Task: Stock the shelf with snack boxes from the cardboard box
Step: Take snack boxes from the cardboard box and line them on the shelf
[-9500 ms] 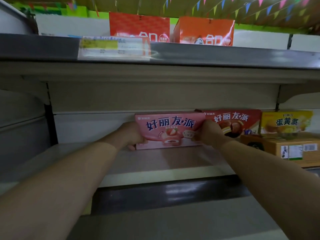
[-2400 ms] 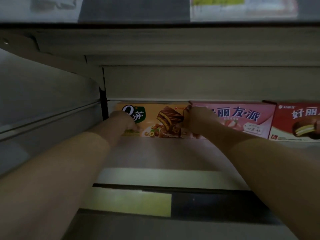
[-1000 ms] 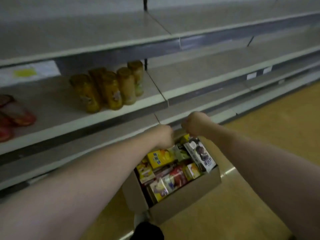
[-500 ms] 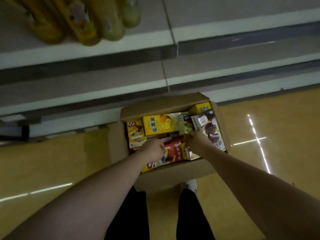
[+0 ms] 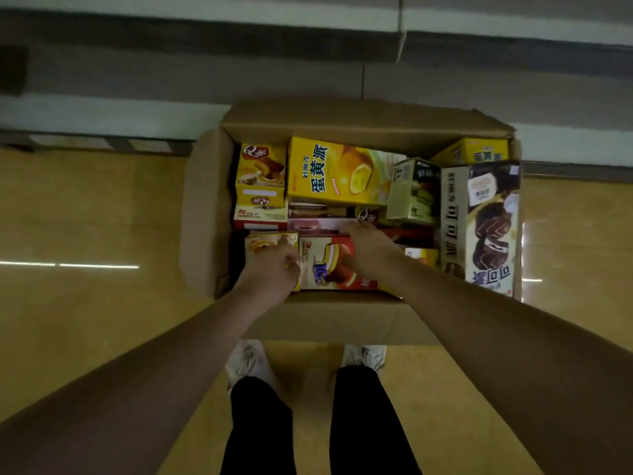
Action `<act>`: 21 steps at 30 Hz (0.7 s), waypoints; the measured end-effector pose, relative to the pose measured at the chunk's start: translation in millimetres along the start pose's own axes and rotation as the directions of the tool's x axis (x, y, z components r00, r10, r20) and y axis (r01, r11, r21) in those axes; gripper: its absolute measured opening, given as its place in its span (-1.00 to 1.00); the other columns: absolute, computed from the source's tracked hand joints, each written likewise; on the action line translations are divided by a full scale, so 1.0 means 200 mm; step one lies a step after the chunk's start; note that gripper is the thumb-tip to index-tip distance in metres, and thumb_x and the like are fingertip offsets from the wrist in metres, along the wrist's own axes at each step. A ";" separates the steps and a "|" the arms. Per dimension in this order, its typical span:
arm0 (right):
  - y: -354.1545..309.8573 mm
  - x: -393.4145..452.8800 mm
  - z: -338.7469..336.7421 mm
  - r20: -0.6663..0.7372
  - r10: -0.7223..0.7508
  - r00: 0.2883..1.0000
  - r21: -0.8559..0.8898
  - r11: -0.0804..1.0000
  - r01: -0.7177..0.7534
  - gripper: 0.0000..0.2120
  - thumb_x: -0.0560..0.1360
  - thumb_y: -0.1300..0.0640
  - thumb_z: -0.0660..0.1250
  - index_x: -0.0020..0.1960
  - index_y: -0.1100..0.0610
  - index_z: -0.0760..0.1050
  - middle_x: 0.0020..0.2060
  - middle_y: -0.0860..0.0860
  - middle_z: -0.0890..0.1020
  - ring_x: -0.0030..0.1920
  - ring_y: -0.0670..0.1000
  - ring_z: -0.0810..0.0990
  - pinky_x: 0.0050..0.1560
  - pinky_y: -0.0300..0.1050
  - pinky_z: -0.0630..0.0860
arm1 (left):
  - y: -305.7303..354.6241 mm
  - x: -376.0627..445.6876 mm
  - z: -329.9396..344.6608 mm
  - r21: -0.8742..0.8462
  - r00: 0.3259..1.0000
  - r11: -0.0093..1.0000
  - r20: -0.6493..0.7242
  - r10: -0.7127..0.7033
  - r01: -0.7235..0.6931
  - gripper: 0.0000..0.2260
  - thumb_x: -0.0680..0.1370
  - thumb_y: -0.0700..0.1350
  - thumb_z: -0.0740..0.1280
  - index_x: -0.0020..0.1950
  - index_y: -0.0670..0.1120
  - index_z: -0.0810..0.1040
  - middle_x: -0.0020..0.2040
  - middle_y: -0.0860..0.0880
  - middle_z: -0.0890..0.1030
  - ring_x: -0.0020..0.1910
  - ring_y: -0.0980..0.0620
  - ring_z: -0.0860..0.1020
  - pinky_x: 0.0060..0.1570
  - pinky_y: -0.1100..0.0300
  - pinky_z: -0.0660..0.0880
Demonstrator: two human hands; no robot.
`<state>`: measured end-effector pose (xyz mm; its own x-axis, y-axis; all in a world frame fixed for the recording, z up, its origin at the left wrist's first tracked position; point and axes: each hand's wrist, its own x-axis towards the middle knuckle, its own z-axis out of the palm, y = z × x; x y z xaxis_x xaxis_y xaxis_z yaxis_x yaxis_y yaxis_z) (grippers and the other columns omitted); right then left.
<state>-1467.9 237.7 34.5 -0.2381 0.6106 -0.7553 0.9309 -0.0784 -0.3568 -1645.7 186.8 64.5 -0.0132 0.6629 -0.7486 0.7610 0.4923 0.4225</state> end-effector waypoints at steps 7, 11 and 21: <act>-0.02 0.28 0.17 0.080 -0.054 0.995 -0.254 0.965 0.073 -0.19 0.44 -0.01 0.45 0.53 0.16 0.11 0.48 0.16 0.21 0.47 0.19 0.18 0.40 0.11 0.31 | -0.12 0.21 -0.01 0.014 0.937 0.968 -0.256 -0.237 0.249 -0.17 0.44 0.21 0.42 0.53 -0.09 0.08 0.45 -0.16 0.20 0.40 -0.23 0.22 0.26 -0.08 0.33; -0.09 0.34 0.19 0.066 0.041 0.997 -0.037 0.999 -0.039 -0.43 0.49 0.08 0.37 0.42 0.19 0.28 0.28 0.17 0.43 0.25 0.16 0.48 0.11 -0.07 0.50 | -0.15 0.29 0.13 -0.194 0.923 0.930 -0.172 -0.345 0.312 0.02 0.35 0.18 0.51 0.55 -0.02 -0.10 0.45 -0.17 0.18 0.38 -0.26 0.26 0.22 -0.13 0.38; -0.14 0.49 -0.04 0.312 0.329 0.891 0.891 -0.427 -0.154 -0.53 0.47 -0.03 0.41 0.25 0.20 0.43 0.18 0.23 0.57 0.13 0.22 0.60 0.26 0.13 0.48 | -0.13 0.25 -0.03 -0.314 0.920 0.948 -0.355 -0.163 0.046 -0.17 0.34 0.07 0.51 0.44 -0.06 0.11 0.31 -0.13 0.26 0.10 -0.13 0.47 -0.05 0.07 0.46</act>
<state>-1515.8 305.1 -25.0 0.0079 0.2728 -0.9620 -0.6079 -0.7625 -0.2212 -1669.5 211.0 19.4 -0.3666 0.7305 -0.5762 0.5170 0.6749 0.5265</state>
